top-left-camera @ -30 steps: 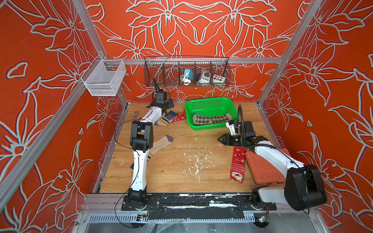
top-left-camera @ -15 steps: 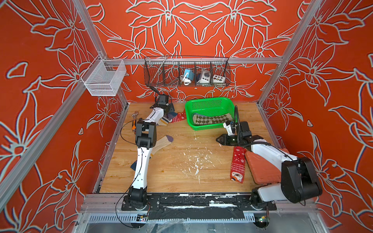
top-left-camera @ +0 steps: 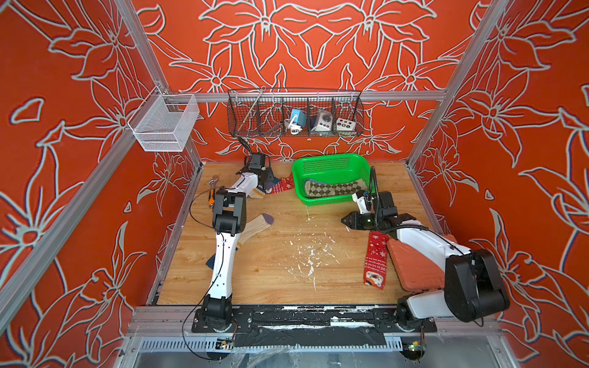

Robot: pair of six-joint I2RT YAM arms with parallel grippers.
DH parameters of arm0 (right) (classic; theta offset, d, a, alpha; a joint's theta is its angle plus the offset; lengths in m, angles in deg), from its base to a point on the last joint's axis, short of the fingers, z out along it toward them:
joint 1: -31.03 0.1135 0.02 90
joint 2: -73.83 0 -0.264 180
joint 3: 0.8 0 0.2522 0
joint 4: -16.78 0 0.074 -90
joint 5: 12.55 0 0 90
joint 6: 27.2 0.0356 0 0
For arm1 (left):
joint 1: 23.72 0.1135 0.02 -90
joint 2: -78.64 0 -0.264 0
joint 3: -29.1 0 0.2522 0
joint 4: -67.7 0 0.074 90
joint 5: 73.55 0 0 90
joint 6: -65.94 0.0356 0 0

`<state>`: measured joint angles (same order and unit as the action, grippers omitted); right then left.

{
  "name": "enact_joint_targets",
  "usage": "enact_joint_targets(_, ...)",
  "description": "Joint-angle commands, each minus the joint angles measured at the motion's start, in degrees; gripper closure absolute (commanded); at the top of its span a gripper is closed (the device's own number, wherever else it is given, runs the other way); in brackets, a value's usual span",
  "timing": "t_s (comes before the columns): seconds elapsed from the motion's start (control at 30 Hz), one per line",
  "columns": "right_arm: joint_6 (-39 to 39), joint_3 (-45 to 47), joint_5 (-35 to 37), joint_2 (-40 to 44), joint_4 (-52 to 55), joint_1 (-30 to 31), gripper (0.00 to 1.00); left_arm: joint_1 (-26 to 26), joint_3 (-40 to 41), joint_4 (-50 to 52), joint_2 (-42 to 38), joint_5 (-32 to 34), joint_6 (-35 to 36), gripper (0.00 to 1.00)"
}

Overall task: Place the socks together as a pair
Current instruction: Adjust the sock at the center of the board.

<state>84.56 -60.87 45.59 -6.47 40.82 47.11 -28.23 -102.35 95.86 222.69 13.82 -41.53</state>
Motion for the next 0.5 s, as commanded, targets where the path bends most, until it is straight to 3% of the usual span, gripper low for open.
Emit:
enact_joint_targets(0.0, -0.68, 0.27, 0.49, 1.59, -0.09, 0.49, 0.73, -0.23, 6.69, 6.0, -1.75, -1.94, -0.02, 0.58)
enact_joint_targets(0.1, -0.73, 0.36, 0.57, 2.18, 0.08, 0.45, 0.73, -0.23, 13.36, 3.75, -5.91, -1.69, 0.08, 0.65)
enact_joint_targets(0.2, -0.66, 0.41, 0.39, 2.61, 0.32, 0.45, 0.74, -0.31, 20.65, 1.26, -10.73, -2.19, 0.0, 0.65)
enact_joint_targets(0.47, -0.58, 0.78, 0.27, 3.95, 0.57, 0.45, 0.74, -0.95, 35.92, -3.76, -22.79, -5.87, 0.06, 0.55)
